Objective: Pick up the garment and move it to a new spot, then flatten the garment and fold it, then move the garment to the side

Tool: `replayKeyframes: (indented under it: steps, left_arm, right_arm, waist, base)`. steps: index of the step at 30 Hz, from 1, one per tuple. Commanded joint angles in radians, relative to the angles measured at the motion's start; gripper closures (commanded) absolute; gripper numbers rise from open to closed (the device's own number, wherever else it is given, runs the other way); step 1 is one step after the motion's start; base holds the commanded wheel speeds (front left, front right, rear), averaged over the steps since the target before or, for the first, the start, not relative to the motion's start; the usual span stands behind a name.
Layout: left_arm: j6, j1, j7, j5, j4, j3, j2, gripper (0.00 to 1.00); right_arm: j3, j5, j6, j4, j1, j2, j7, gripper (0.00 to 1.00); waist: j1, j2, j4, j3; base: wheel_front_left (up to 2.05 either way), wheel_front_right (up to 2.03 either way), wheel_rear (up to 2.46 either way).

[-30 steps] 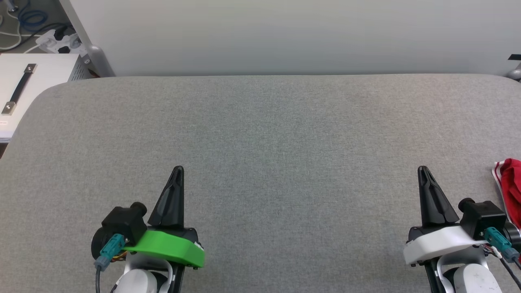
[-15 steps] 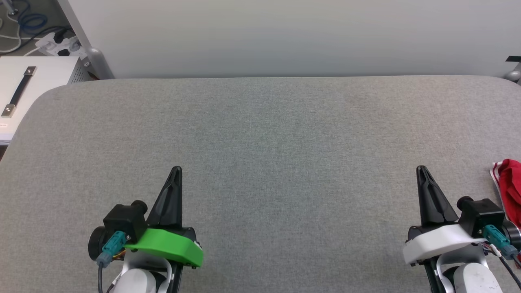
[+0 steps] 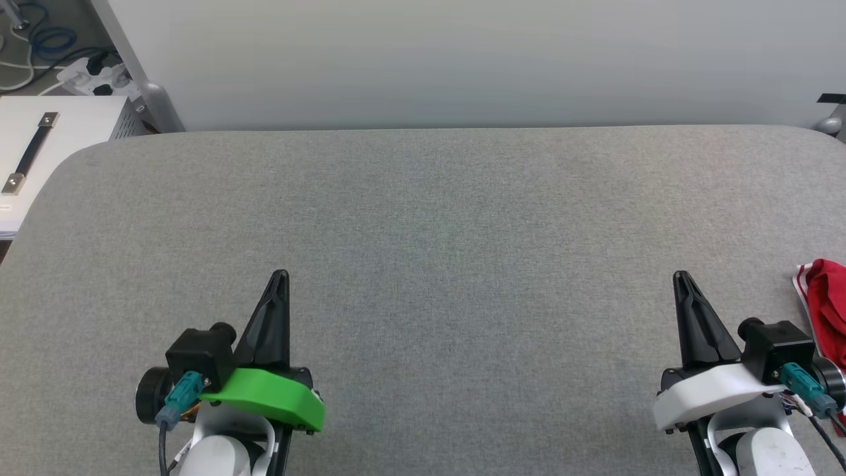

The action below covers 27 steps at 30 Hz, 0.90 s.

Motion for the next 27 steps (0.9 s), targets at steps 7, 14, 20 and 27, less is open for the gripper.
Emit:
replayKeyframes:
  steps: [7, 14, 20, 27]
  left_arm:
    - [0.014, 0.021, 0.018, 0.027, -0.012, 0.006, -0.004, 1.00]
    - [0.021, 0.024, 0.032, 0.043, -0.017, 0.012, -0.004, 1.00]
    - [0.029, 0.028, 0.048, 0.062, -0.023, 0.017, -0.005, 1.00]
    - [0.035, 0.031, 0.062, 0.077, -0.029, 0.023, -0.005, 1.00]
  right_arm:
    - [0.005, -0.014, -0.001, -0.013, 0.019, 0.001, 0.020, 1.00]
    - [0.007, -0.019, -0.001, -0.019, 0.023, 0.001, 0.034, 1.00]
    - [0.010, -0.025, -0.001, -0.027, 0.027, 0.001, 0.049, 1.00]
    - [0.012, -0.029, -0.001, -0.033, 0.030, 0.001, 0.063, 1.00]
  waist:
    - [0.0000, 0.0000, -0.002, -0.004]
    - [0.0000, 0.0000, -0.003, -0.007]
    - [0.0000, 0.0000, -0.005, -0.011]
    - [0.0000, 0.0000, -0.006, -0.015]
  base:
    - [0.00, 0.00, 0.00]
    - [0.00, 0.00, 0.00]
    - [0.00, 0.00, 0.00]
    - [0.00, 0.00, 0.00]
